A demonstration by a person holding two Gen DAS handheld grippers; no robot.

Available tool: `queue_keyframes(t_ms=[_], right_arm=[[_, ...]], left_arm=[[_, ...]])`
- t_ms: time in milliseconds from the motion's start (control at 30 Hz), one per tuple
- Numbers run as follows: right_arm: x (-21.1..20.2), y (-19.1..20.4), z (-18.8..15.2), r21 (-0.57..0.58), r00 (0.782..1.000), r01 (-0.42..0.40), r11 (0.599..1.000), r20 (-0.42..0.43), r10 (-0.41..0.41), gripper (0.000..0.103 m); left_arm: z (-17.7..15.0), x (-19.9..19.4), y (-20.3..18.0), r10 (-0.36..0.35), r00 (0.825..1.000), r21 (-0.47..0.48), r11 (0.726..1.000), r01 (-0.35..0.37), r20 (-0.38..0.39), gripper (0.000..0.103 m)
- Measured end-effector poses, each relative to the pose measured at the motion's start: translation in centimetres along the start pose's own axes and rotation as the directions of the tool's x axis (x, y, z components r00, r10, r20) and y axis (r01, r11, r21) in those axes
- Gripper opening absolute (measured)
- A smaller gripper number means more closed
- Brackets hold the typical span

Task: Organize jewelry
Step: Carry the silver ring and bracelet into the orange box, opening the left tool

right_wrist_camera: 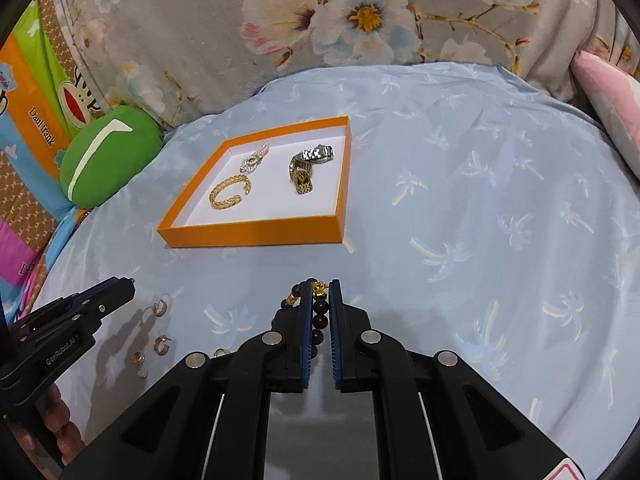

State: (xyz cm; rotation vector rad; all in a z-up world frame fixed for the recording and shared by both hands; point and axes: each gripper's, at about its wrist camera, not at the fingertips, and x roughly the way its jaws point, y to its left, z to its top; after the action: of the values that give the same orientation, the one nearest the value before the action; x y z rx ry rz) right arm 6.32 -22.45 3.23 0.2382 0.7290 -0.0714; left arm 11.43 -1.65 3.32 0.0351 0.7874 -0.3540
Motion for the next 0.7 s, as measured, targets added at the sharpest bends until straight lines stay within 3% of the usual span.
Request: queue_keyframes(t_ms=[233,367,533,700], right_arm=[[0.0,1.9,4.5,-0.064,0.998,-0.024,0.998,0.057,0.028,0.007],[1.3,2.8,7.5,-0.065,0.994,-0.076,0.995,0.076,0.081,0.007],[5.0,3.0,9.8,-0.019,0.986,-0.156,0.988,0.049,0.157,0.007],[9.2,2.3,9.7,0.006,0.987,-0.161,0.987,-0.024,0.161,0.007]], left_arm=[[3.5,0.9,0.5,-0.008,1.0,-0.006,1.0,0.008,0.025,0.019],[6.0,2.4,0.3,-0.006,0.999,0.004,1.0,0.005,0.038,0.019],[9.0,5.6,0.2,-0.024,0.999,-0.007,1.0,0.024,0.03,0.019],[10.0,9.4,-0.5,-0.018,1.0,0.001,1.0,0.018,-0.005,0.019]])
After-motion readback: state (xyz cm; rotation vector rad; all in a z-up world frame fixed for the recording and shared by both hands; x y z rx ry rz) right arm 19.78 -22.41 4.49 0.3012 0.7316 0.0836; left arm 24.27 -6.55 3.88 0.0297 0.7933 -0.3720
